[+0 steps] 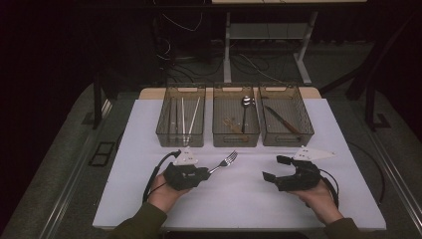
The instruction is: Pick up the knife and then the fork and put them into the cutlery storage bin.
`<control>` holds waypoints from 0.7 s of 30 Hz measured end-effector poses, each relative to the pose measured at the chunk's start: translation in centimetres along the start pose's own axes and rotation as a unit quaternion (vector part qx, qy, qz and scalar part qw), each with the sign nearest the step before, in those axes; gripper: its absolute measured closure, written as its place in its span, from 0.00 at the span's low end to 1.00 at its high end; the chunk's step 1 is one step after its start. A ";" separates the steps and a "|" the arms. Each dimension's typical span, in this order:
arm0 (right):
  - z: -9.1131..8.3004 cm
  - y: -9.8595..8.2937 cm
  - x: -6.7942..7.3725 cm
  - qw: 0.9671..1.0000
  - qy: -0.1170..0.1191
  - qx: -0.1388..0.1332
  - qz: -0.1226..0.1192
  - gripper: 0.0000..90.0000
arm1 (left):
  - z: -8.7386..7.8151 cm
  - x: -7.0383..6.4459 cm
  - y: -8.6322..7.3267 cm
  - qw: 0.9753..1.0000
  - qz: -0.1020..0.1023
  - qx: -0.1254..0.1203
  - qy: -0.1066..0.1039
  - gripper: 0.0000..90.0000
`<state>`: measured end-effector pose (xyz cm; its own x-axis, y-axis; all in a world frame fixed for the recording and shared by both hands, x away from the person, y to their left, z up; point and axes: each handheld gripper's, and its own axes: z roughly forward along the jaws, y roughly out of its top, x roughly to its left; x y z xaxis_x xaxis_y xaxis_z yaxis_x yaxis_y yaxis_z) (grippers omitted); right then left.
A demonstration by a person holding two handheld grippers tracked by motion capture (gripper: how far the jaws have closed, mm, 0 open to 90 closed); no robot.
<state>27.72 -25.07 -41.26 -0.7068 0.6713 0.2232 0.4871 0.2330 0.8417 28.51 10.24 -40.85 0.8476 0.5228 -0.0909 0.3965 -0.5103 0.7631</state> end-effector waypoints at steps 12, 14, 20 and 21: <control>2.4 0.9 0.1 0.998 0.049 -0.014 0.042 0.44 | 2.7 -3.3 1.8 1.000 0.023 -0.009 -0.016 0.85; 2.7 1.0 0.1 0.997 0.052 -0.017 0.050 0.50 | 3.0 -3.8 2.1 0.999 0.023 -0.014 -0.016 0.85; 3.3 1.2 -0.1 0.994 0.064 -0.023 0.082 0.60 | 3.3 -4.2 2.3 0.999 0.032 -0.018 -0.009 0.85; 3.4 1.2 -0.1 0.994 0.062 -0.022 0.085 0.61 | 3.3 -4.2 2.3 0.999 0.026 -0.023 -0.008 0.85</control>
<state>30.08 -22.47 -41.94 -0.6755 0.6056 0.4206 0.5840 0.0911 0.8067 26.99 4.61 -40.88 0.8720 0.4858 -0.0601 0.3355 -0.5037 0.7961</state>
